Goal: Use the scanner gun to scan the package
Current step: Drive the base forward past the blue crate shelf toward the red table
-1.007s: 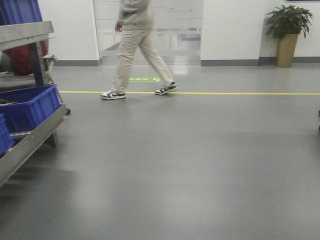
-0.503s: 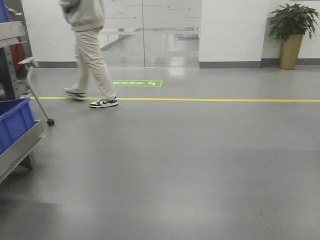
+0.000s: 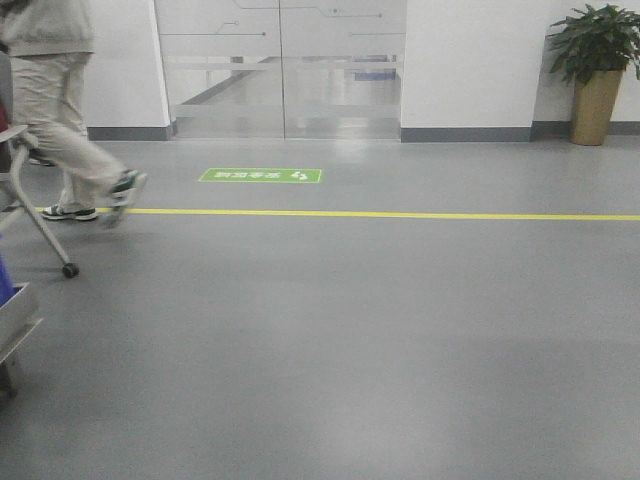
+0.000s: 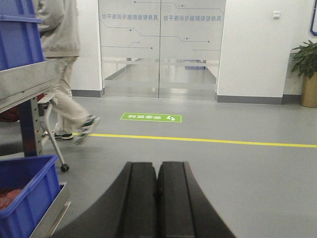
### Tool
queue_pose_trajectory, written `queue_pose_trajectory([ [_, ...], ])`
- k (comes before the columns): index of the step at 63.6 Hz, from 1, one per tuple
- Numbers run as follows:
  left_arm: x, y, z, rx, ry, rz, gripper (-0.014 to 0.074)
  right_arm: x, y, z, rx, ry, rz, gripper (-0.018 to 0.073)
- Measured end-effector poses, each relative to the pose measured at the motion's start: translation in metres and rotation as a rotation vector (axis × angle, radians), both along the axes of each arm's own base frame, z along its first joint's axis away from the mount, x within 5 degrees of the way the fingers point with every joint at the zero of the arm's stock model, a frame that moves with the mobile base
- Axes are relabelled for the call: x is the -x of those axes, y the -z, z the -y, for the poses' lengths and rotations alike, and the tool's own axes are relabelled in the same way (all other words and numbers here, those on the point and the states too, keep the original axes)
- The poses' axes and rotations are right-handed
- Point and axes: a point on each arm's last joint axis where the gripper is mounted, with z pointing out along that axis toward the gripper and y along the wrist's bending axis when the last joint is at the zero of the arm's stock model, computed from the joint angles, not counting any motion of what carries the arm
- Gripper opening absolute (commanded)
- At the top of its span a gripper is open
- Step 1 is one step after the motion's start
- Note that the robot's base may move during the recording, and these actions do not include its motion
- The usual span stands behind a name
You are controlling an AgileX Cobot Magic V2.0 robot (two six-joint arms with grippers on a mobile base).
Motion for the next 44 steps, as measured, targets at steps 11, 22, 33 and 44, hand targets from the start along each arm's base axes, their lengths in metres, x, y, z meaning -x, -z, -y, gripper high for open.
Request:
queue_pose_trajectory([
  [11, 0.0, 0.0, 0.0, 0.0, 0.0, 0.0, -0.0111, 0.0, 0.0, 0.0, 0.0, 0.0, 0.0, -0.0162],
  [22, 0.0, 0.0, 0.0, 0.0, 0.0, 0.0, -0.0111, 0.0, 0.0, 0.0, 0.0, 0.0, 0.0, -0.0162],
  [33, 0.0, 0.0, 0.0, 0.0, 0.0, 0.0, -0.0111, 0.0, 0.0, 0.0, 0.0, 0.0, 0.0, -0.0162],
  [44, 0.0, 0.0, 0.0, 0.0, 0.0, 0.0, -0.0111, 0.0, 0.0, 0.0, 0.0, 0.0, 0.0, -0.0162],
])
